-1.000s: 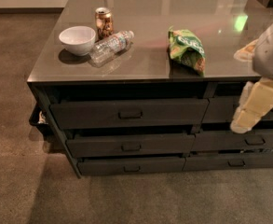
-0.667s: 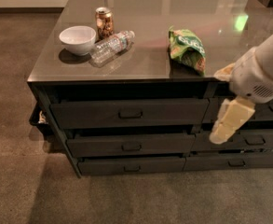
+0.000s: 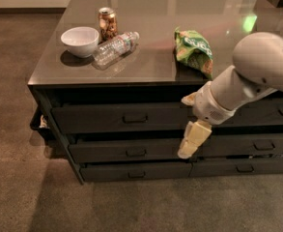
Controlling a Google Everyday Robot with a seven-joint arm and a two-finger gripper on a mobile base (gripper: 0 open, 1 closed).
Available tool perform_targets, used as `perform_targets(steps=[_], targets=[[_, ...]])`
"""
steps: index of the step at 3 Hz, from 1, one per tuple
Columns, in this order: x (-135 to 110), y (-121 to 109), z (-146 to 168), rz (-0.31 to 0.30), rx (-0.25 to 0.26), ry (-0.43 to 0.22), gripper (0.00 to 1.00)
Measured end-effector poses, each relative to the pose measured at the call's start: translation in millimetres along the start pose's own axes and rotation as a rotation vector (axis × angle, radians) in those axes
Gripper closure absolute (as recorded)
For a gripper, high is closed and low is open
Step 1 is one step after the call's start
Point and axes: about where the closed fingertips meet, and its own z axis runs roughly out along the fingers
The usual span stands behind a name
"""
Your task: Open top drawer
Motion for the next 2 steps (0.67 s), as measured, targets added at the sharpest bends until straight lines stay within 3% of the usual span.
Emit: perform_targets(steps=[1, 2], targets=[[-12.1, -12.9, 42.0, 0.011, -0.039, -0.035, 0.00], [-12.1, -12.9, 42.0, 0.011, -0.039, -0.035, 0.00]])
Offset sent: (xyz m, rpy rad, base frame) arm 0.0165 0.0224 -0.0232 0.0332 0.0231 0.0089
